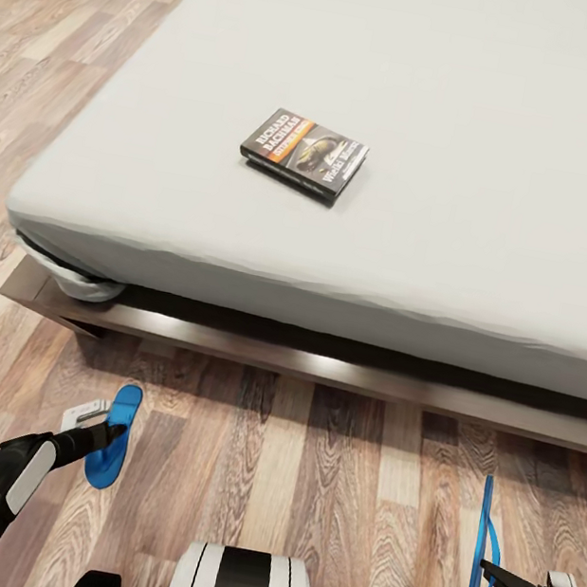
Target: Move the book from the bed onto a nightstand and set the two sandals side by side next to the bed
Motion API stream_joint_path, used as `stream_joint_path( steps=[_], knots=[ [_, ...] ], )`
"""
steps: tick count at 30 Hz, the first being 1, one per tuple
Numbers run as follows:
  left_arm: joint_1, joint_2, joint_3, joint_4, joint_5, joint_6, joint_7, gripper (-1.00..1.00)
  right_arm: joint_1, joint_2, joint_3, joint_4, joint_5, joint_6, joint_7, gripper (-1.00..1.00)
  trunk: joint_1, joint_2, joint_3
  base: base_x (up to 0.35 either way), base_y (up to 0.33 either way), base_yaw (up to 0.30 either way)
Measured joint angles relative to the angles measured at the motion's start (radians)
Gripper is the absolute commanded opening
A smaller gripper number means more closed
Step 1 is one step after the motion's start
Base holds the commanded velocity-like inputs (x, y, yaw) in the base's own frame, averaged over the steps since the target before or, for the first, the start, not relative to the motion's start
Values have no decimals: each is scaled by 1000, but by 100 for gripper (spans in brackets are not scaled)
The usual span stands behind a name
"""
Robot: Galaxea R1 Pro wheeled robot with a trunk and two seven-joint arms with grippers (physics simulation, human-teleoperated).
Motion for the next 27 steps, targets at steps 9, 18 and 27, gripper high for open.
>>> stream_joint_path(
  steps=[9,18,27],
  knots=[
    [0,1,1,0,3,4,-5,100,0,0,0,0,1,0,-1,-100,-4,2,35,0,0,0],
    [4,6,10,0,5,10,-101,100,0,0,0,1,1,-3,-6,-100,-8,4,70,0,0,0],
    [21,151,133,75,0,117,-464,100,0,2,1,2,3,-10,-12,-100,-9,5,77,0,0,0]
  ],
)
